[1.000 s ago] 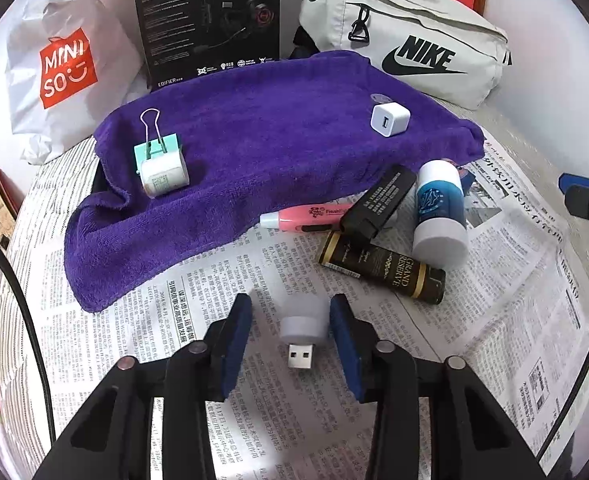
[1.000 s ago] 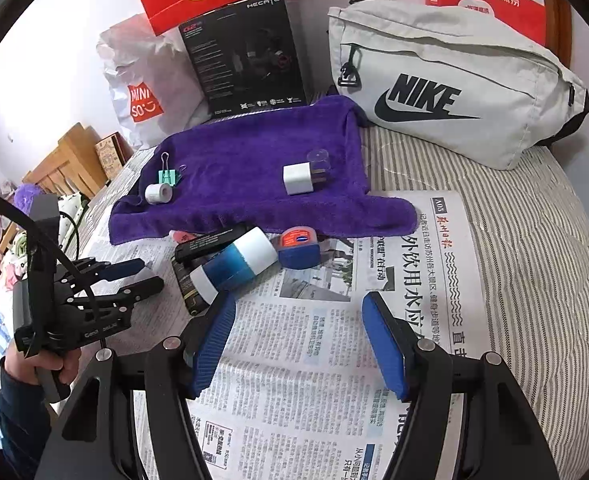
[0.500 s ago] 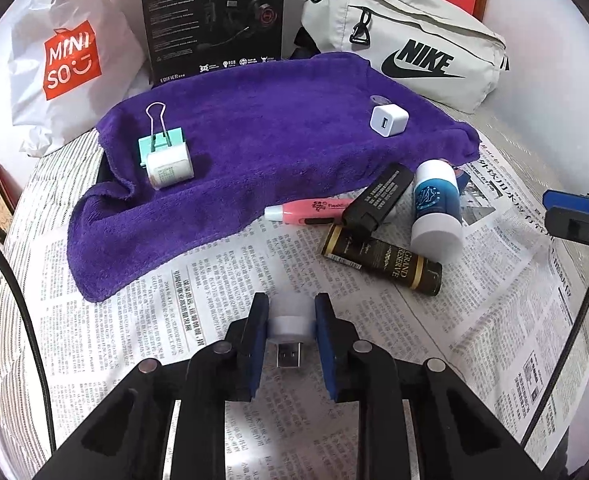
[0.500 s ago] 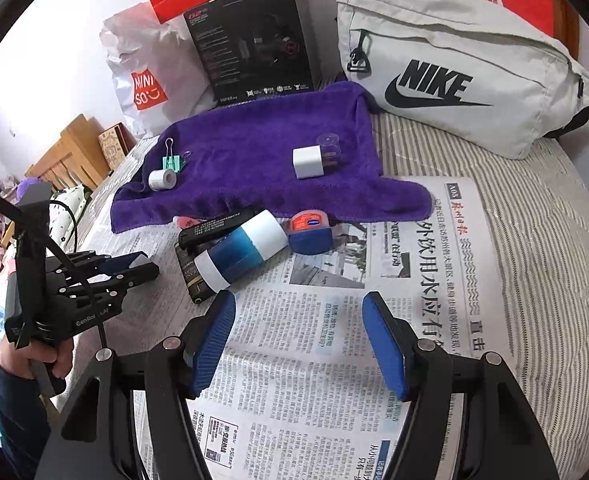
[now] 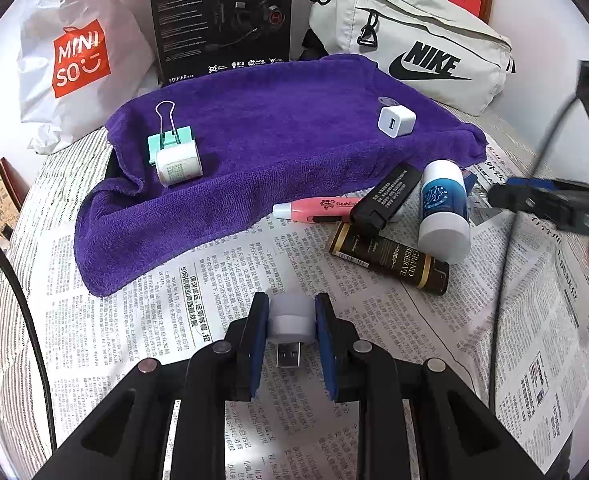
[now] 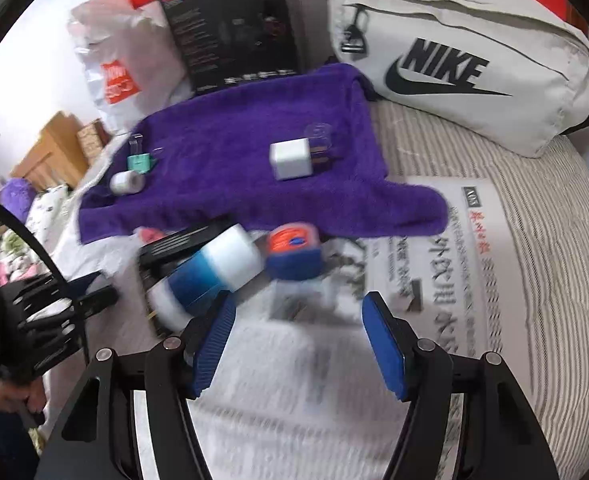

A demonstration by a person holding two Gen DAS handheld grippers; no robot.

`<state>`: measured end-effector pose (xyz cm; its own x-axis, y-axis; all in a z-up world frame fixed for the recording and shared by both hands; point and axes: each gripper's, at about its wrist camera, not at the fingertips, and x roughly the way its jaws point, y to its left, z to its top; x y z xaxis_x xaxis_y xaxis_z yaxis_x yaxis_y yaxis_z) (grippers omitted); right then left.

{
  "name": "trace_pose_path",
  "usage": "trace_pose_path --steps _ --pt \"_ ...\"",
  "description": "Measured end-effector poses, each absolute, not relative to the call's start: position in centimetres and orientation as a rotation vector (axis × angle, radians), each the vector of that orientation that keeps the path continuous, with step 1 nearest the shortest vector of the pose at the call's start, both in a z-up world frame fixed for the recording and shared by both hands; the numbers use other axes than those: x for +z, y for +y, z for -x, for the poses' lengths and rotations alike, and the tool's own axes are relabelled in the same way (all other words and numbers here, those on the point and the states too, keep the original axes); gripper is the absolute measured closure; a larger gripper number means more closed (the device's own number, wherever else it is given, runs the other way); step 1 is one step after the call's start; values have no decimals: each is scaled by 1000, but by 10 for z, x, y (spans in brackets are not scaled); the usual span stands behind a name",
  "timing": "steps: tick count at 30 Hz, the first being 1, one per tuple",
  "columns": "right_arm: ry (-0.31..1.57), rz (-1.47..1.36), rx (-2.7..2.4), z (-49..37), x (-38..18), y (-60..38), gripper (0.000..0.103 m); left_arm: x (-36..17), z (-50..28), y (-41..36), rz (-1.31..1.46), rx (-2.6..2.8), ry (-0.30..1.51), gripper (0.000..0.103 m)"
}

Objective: Organize rigid objects
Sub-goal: 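Grasp the white USB light with left tool while right tool grasps the Vaseline tin, then lift the USB light with left tool while right tool lifts the Vaseline tin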

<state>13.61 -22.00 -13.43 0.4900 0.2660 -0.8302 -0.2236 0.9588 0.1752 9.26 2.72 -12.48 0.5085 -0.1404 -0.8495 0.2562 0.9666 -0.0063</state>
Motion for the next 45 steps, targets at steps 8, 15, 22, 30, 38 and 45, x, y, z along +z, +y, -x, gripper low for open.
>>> trace_pose_path --steps 8,15,22,30,38,45 --pt "1012 62 280 -151 -148 -202 39 -124 -94 28 -118 -245 1017 80" --pt "1016 113 274 -156 -154 -197 45 -124 -94 29 -113 -243 1018 80" --pt "1007 133 275 -165 -155 -191 47 -124 -94 28 -114 -242 1016 80" --pt "1021 96 331 -157 -149 -195 66 -124 -93 30 -107 -241 1012 80" --pt "1005 118 337 -146 -153 -198 66 -125 -93 29 -107 -226 1004 80" --pt "984 118 327 -145 -154 -197 65 -125 -92 26 -113 -214 1004 80"
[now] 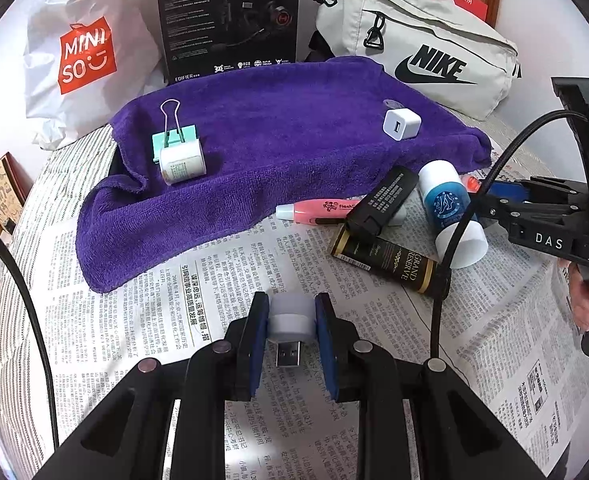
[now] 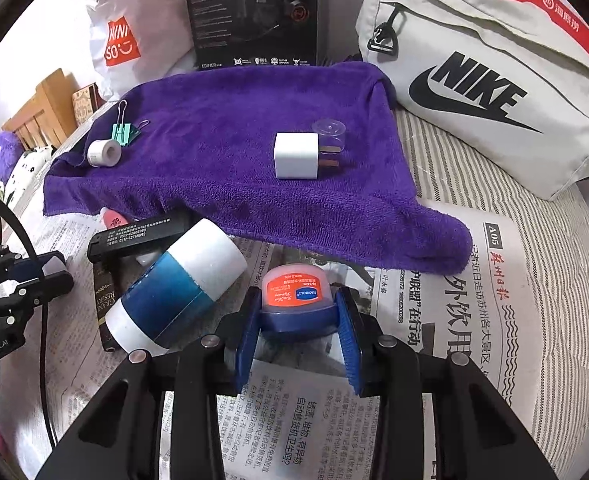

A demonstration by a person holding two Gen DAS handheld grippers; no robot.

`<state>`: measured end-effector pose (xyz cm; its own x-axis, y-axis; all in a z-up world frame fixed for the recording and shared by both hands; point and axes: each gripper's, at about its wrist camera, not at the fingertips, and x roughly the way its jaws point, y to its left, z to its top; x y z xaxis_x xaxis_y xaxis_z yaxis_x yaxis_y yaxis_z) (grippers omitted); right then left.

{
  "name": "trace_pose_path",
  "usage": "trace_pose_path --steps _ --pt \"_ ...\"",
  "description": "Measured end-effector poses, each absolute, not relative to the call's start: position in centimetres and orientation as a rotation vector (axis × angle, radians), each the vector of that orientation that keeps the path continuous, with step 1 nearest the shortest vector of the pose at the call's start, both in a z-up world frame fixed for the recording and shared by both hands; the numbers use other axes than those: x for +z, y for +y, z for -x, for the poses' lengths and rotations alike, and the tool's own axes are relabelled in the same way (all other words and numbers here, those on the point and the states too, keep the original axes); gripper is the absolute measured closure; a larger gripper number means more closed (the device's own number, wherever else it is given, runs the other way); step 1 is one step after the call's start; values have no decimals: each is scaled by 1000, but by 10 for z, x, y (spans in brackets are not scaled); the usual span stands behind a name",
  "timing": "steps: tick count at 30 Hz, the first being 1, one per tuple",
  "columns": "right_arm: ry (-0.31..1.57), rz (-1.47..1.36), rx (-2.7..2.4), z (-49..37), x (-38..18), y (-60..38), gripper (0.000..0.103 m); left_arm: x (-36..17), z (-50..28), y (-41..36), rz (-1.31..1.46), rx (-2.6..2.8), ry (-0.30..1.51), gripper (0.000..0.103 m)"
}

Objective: Organize rigid objects
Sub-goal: 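Lift the USB light with left tool while right tool lifts the Vaseline tin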

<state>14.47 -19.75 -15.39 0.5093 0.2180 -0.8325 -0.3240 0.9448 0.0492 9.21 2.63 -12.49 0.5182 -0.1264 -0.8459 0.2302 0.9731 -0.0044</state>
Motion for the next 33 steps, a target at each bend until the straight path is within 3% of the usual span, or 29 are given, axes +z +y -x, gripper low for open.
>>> trace_pose_path --steps 33 --pt "912 117 341 -136 -156 -196 58 -126 -88 22 -123 -176 972 80"
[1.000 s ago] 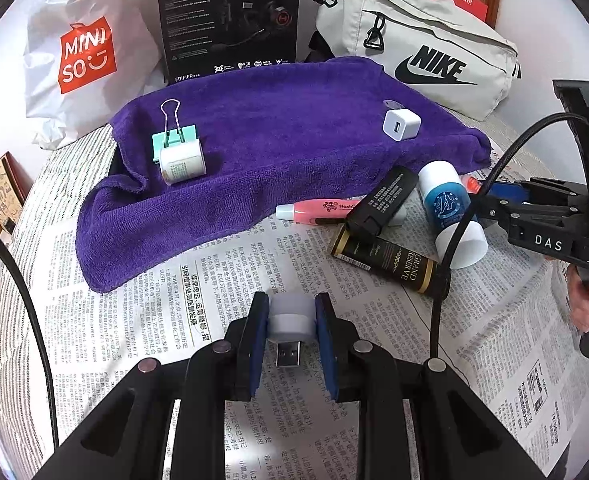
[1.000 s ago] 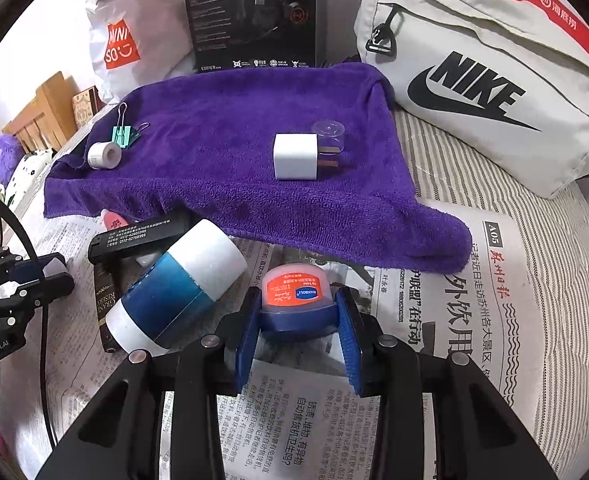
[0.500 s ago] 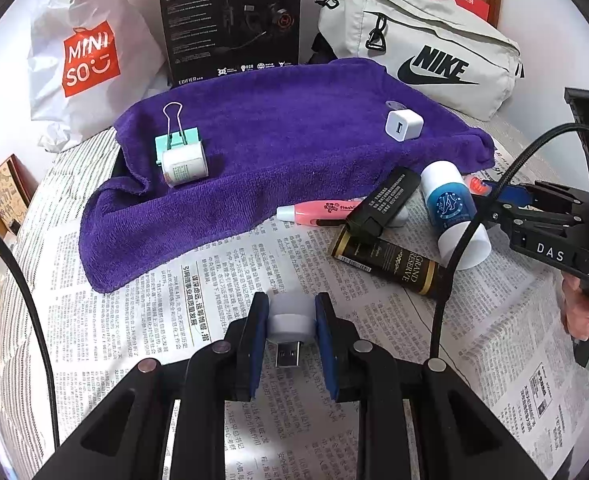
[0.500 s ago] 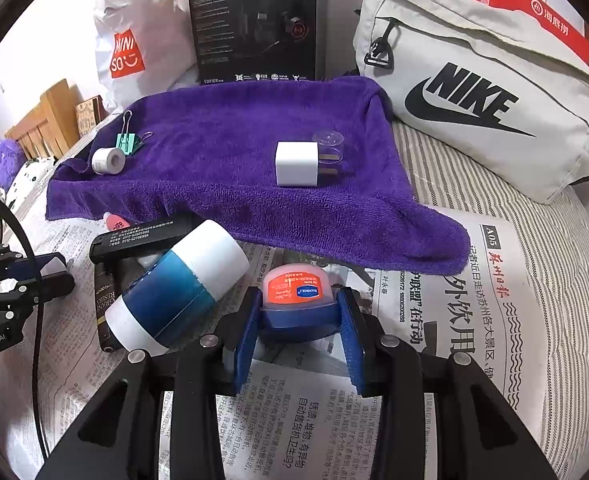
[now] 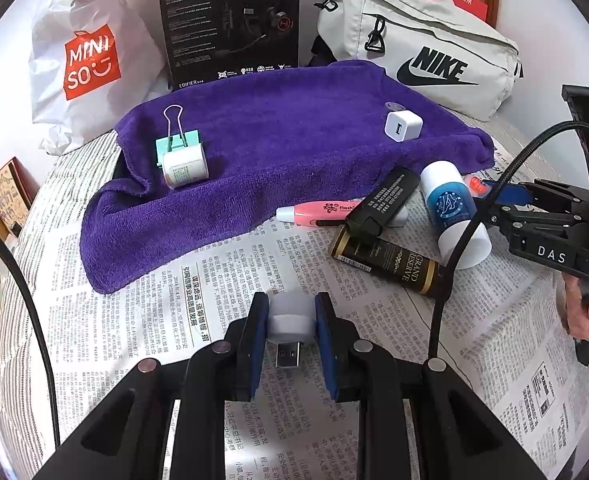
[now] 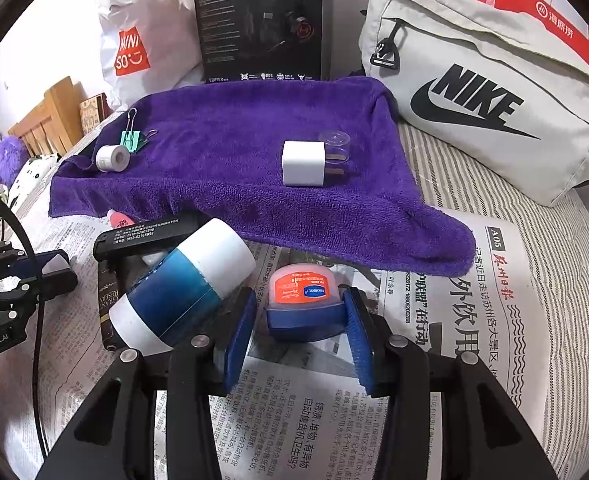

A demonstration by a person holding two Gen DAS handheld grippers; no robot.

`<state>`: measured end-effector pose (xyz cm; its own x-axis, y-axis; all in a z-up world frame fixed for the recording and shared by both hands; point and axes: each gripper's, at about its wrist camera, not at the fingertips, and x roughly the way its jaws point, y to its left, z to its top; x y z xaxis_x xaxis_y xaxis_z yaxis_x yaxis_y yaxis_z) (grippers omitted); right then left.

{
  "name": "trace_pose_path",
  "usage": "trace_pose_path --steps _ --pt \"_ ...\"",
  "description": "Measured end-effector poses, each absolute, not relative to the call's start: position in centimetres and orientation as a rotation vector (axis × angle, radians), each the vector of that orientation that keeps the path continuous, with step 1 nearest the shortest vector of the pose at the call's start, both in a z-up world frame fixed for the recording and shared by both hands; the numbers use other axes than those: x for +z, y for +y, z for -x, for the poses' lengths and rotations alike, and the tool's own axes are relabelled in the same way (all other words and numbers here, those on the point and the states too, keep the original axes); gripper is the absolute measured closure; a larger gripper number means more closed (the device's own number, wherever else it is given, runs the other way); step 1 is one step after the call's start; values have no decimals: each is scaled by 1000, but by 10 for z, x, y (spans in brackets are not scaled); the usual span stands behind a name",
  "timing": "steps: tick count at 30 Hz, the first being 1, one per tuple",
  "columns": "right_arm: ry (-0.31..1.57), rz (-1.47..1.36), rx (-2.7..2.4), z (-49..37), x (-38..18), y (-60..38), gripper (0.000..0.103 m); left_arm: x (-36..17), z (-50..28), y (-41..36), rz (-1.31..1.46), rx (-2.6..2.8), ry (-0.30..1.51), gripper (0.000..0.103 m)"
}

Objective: Organize rigid objects
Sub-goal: 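Lift the USB light with left tool while right tool lifts the Vaseline tin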

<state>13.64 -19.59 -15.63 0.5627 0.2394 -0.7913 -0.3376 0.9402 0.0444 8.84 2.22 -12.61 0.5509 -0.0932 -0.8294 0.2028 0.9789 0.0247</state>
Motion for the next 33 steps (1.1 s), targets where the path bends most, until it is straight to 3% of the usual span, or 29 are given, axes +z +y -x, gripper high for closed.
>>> trace_pose_path --steps 28,30,33 --pt "913 119 340 -137 -157 -196 58 -127 -86 22 -117 -175 962 80" --pt "913 120 325 -137 -157 -197 65 -127 -88 22 -112 -173 968 80" --pt "922 105 326 -140 -155 -201 66 -126 -89 23 -114 -176 974 80"
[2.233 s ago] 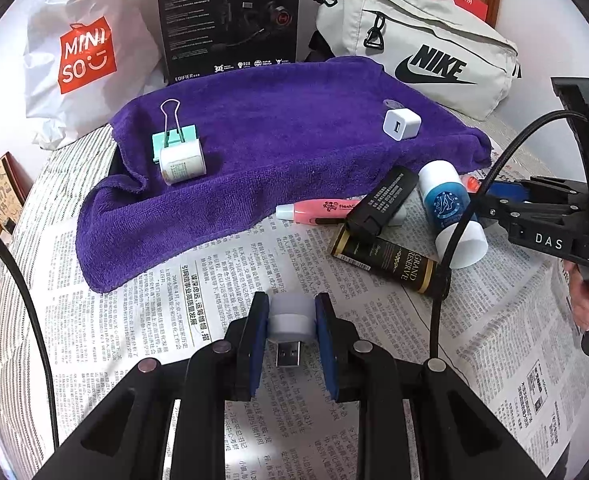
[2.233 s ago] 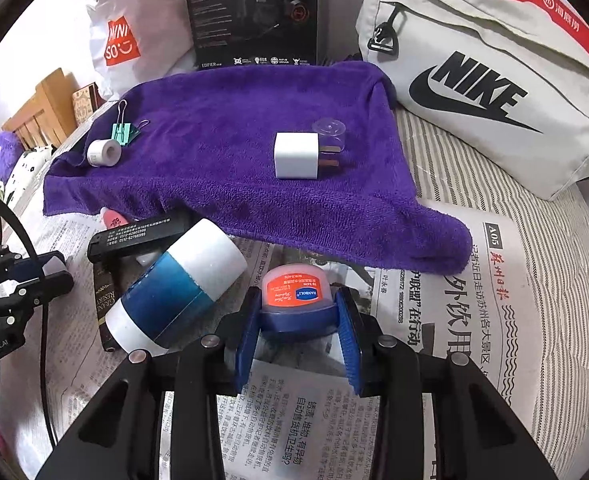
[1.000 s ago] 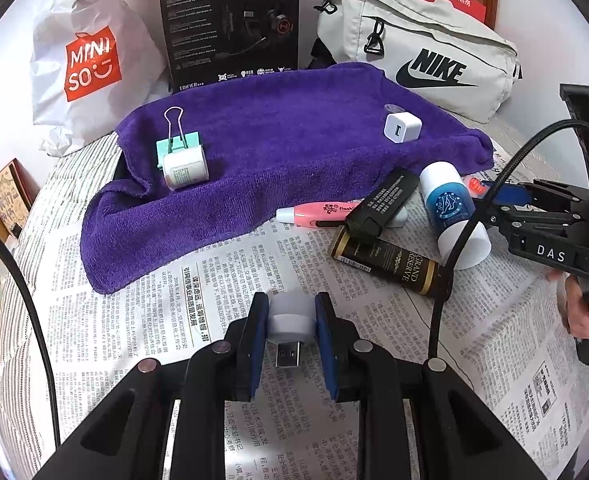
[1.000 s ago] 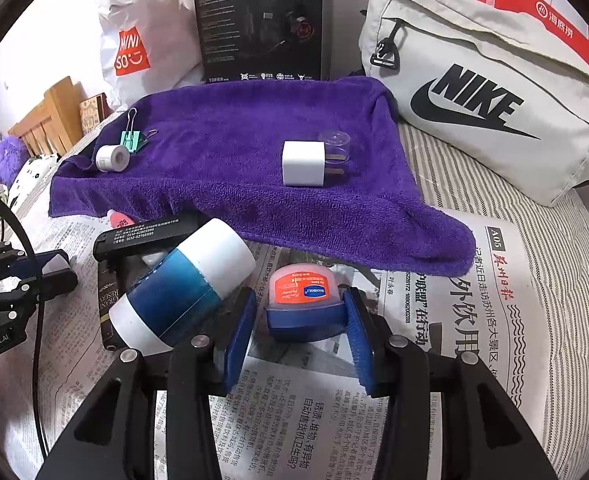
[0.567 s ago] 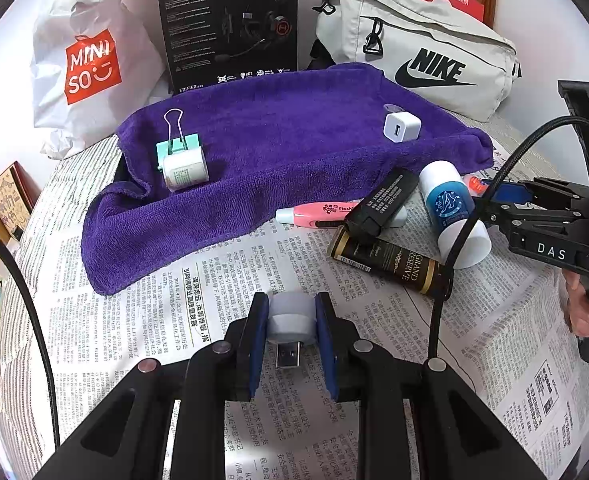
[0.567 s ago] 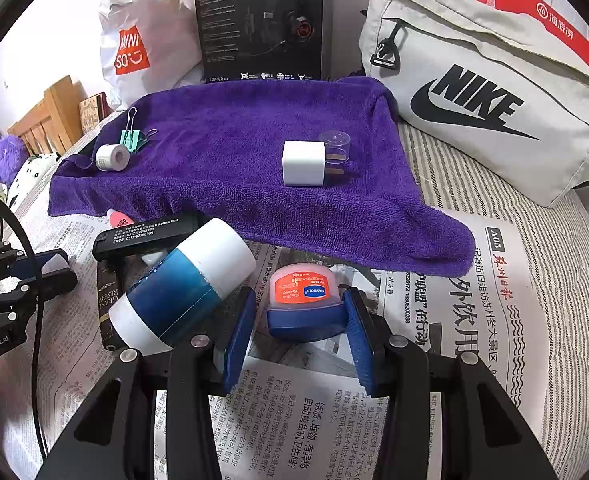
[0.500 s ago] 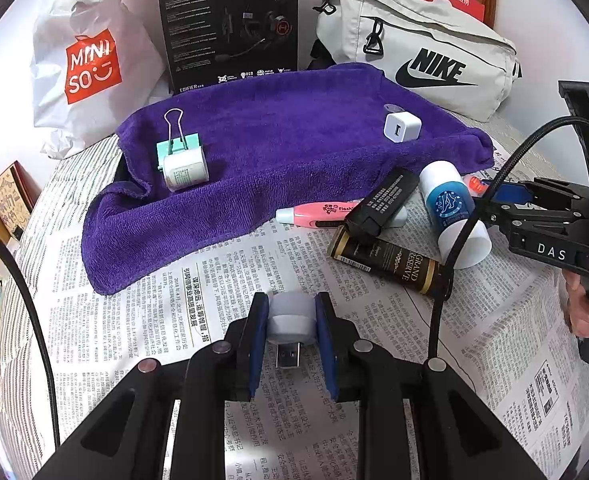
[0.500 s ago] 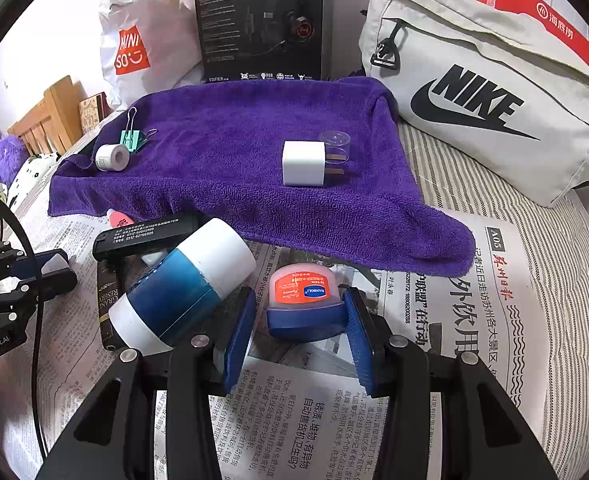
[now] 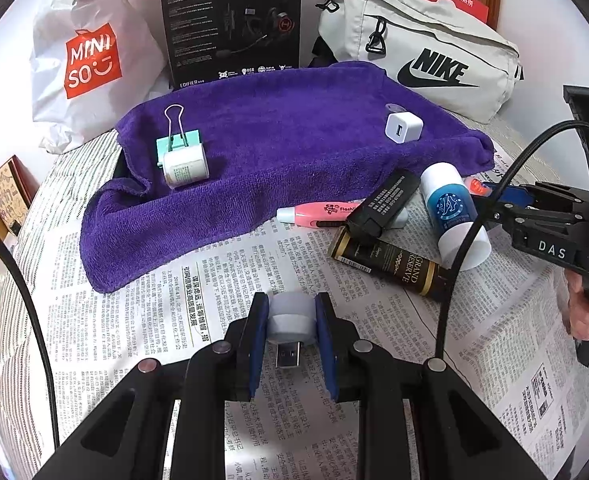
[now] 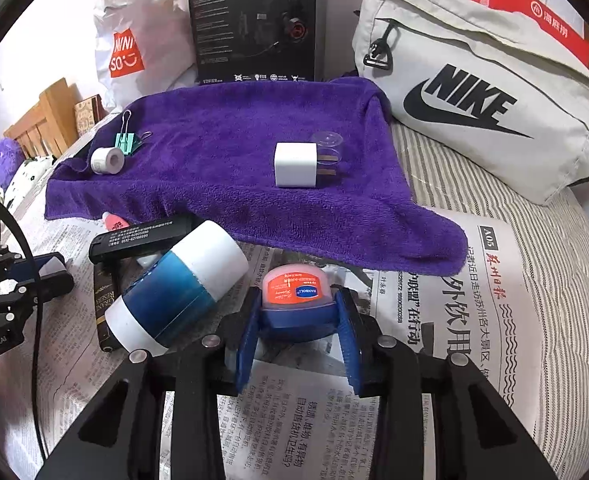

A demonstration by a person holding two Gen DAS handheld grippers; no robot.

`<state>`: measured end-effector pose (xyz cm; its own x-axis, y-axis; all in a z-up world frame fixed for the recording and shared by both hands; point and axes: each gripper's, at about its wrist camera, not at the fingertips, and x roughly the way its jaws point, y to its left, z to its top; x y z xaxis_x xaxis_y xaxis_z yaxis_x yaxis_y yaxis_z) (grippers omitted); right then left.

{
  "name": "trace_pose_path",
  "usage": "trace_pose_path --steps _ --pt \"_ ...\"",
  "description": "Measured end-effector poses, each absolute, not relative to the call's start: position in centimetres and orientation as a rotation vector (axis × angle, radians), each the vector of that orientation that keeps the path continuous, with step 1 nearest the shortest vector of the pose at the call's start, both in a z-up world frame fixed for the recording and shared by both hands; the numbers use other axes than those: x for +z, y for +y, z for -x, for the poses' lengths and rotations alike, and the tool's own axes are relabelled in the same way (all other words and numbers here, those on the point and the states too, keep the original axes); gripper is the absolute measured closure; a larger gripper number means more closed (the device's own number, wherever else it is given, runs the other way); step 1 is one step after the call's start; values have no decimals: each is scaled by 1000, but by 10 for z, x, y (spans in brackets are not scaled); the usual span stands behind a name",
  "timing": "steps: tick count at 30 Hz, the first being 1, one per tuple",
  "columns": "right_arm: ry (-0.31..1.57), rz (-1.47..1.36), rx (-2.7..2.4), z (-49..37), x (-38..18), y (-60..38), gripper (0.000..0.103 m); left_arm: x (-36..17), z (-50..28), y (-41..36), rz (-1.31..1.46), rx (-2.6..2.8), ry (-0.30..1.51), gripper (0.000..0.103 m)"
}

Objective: Organize rigid objects
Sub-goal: 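Lift the USB light with left tool while right tool lifts the Vaseline tin, then carry USB light onto the towel with left tool while right tool sets Vaseline tin there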

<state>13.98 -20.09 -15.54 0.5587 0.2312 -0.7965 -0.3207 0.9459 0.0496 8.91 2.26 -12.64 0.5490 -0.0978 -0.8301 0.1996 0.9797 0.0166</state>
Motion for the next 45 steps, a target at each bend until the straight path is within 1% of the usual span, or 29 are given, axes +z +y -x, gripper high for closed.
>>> trace_pose_path --steps 11,25,38,45 --pt "923 135 324 -135 -138 -204 66 -120 -90 39 -54 -183 979 80" --pt "938 80 345 -128 -137 -214 66 -106 -90 50 -10 -187 971 80" --pt "893 88 382 -131 -110 -217 66 -89 -103 49 -4 -185 959 80" --pt "870 68 424 -151 -87 -203 66 -74 -114 60 2 -164 950 80"
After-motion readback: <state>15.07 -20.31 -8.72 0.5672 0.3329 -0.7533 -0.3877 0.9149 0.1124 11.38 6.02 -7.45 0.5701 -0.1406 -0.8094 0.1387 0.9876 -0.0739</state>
